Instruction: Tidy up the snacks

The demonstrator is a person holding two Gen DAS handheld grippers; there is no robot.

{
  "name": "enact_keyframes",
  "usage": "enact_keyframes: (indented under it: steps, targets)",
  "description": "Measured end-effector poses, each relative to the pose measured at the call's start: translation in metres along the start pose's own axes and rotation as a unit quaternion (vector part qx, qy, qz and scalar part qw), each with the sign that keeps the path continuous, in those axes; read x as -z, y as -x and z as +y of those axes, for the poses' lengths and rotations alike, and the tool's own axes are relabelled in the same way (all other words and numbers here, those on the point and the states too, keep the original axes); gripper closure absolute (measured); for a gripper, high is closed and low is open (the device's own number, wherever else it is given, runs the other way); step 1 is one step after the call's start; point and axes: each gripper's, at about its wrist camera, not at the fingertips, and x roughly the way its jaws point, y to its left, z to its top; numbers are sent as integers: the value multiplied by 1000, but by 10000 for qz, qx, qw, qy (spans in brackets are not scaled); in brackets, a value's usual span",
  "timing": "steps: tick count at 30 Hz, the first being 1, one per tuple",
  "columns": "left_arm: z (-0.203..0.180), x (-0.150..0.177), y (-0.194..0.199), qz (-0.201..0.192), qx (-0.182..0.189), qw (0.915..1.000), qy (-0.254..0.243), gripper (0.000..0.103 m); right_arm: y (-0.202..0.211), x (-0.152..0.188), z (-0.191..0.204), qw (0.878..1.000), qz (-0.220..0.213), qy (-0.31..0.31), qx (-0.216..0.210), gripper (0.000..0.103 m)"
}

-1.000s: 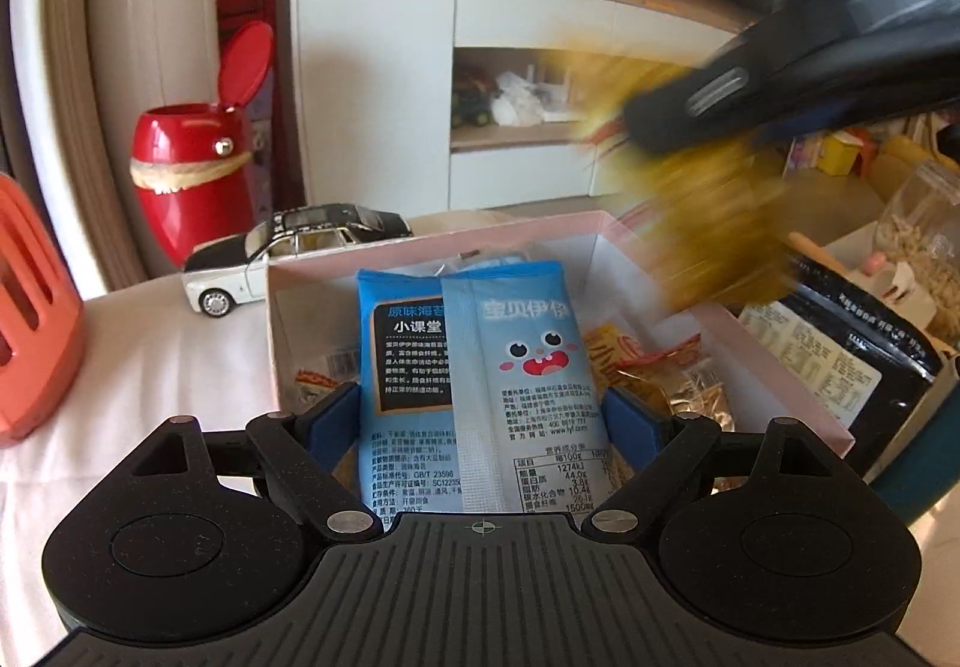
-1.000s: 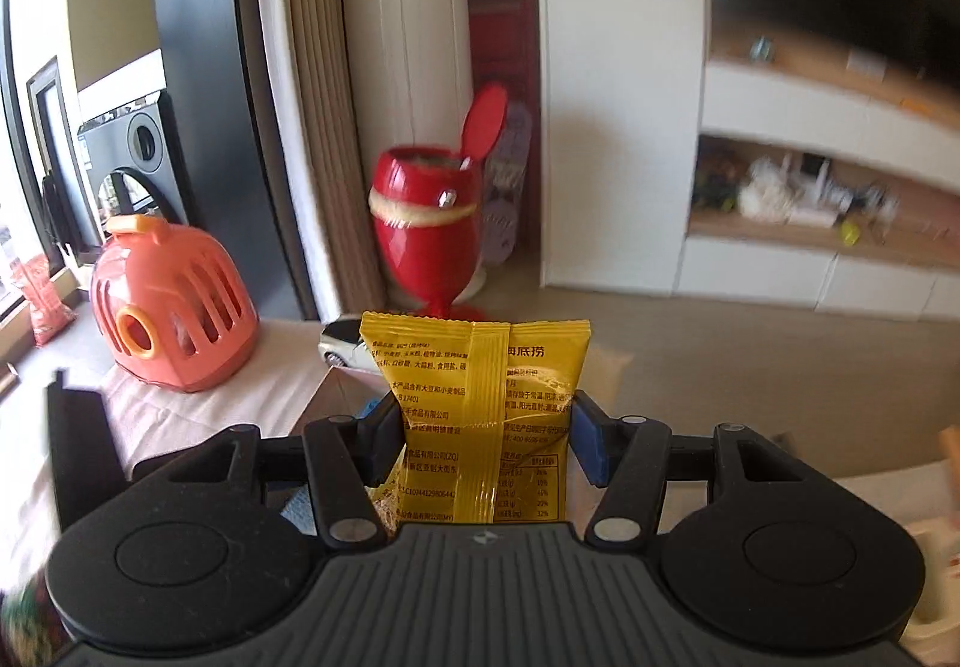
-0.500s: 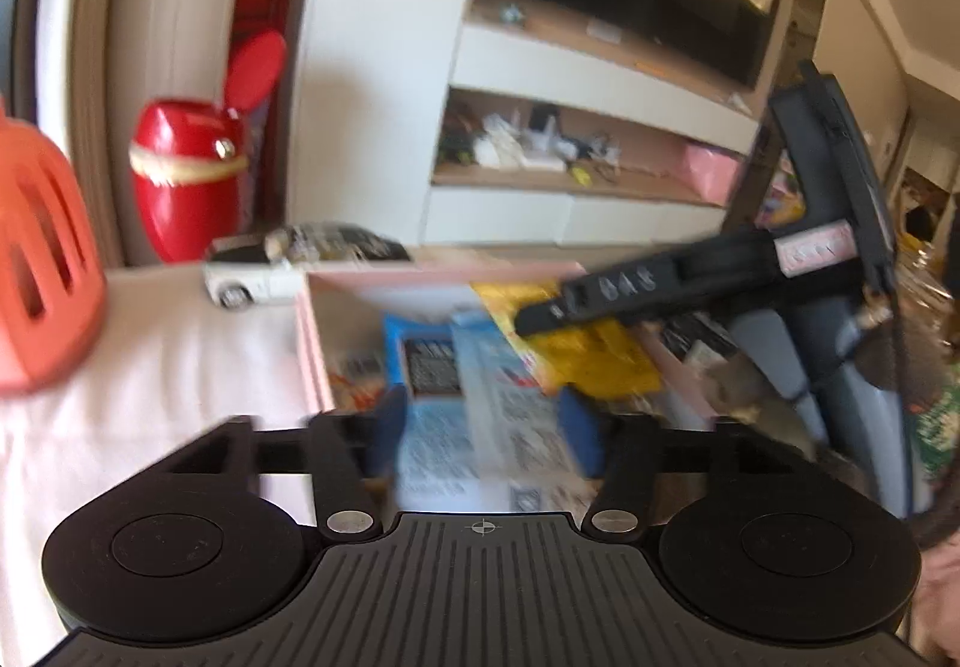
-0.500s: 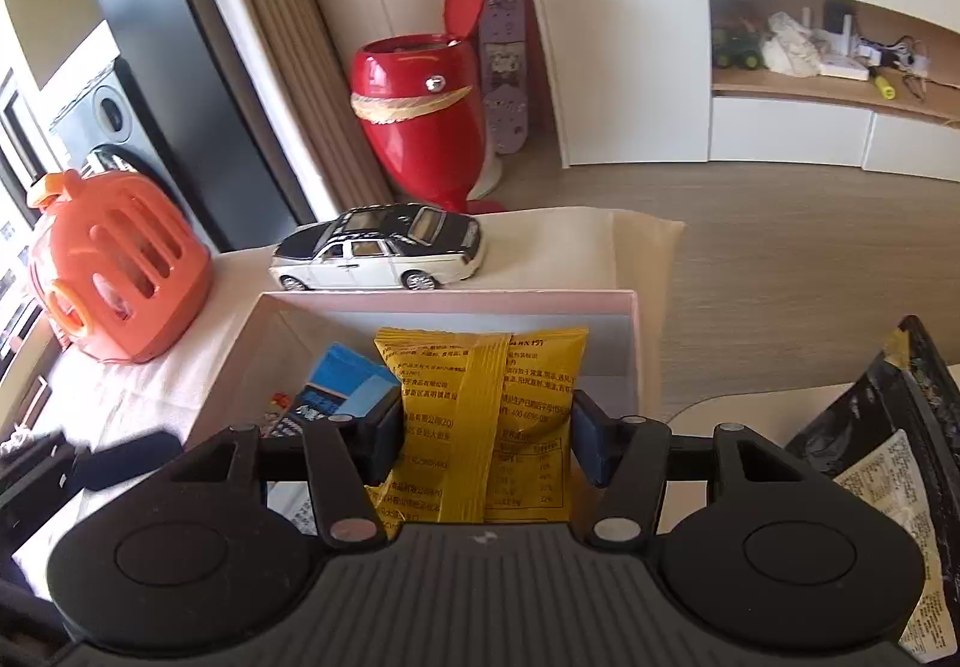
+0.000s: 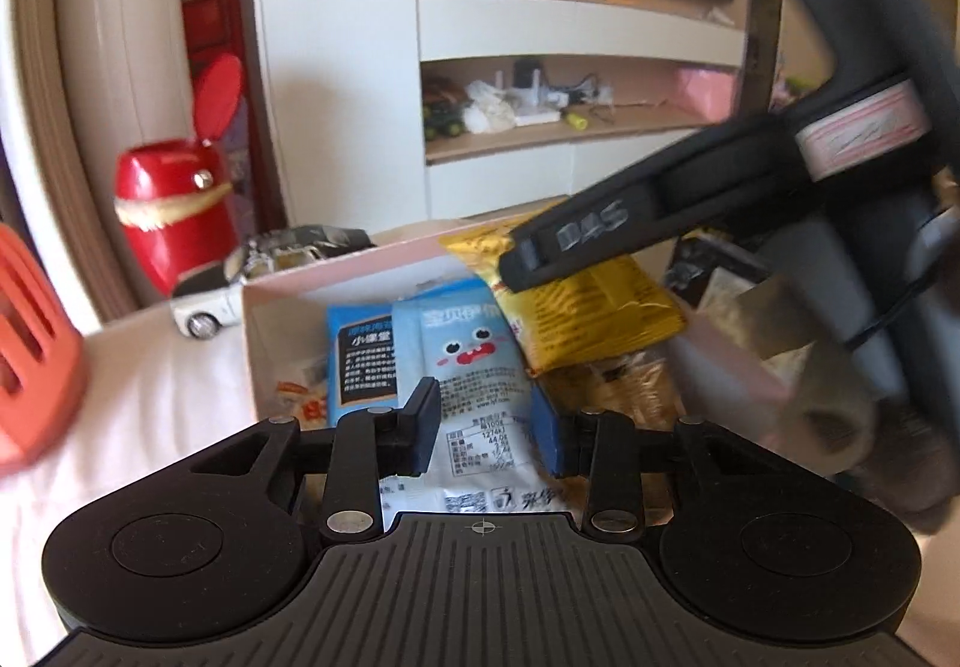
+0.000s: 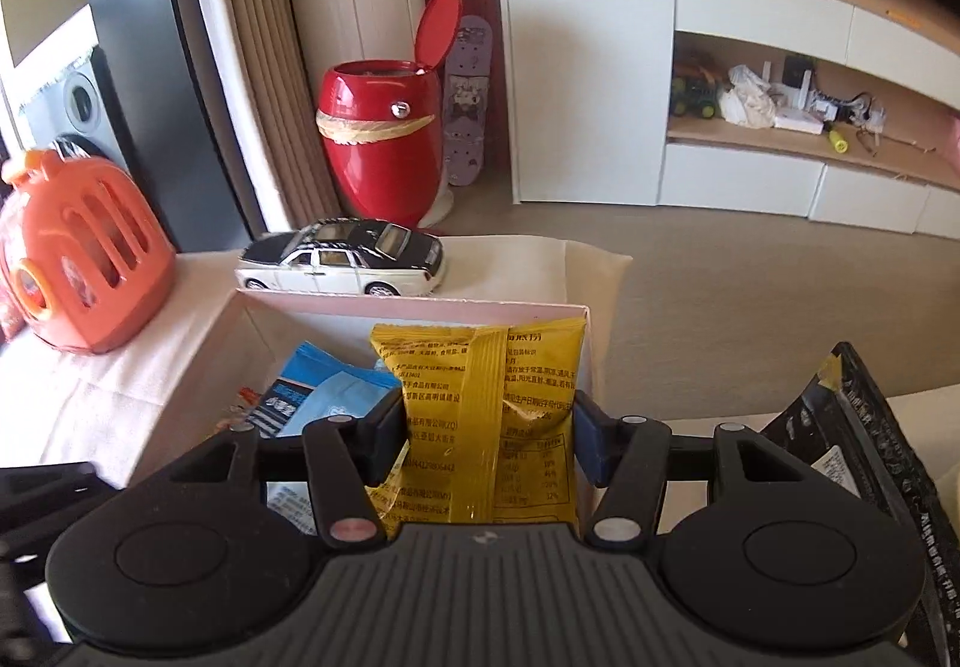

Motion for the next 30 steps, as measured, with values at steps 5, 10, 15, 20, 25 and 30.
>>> enact_keyframes:
  steps: [5,10,15,20,25,30]
  targets:
    - [16,1,-4,3,-123,9995,283,61,15,1,-7,9995,-276,-124,-85,39]
    - [29,1,9,-154,145,9973,704,63,2,5,-8,9985,97,-312,-450,43]
    - [49,11,50,-455,229,9913,1217,63,8,14,-4,9975,33,-439,-545,43]
    - [61,42,104,-572,144,9876,1453,63,66,41,9,9978,-446,-343,-348,38]
    - [46,92,134,-217,-318,9898,1370,63,113,95,44,9976,-678,62,122,15]
    - [36,136,131,13,-646,9841,1654,63,101,151,78,9997,-191,145,31,12]
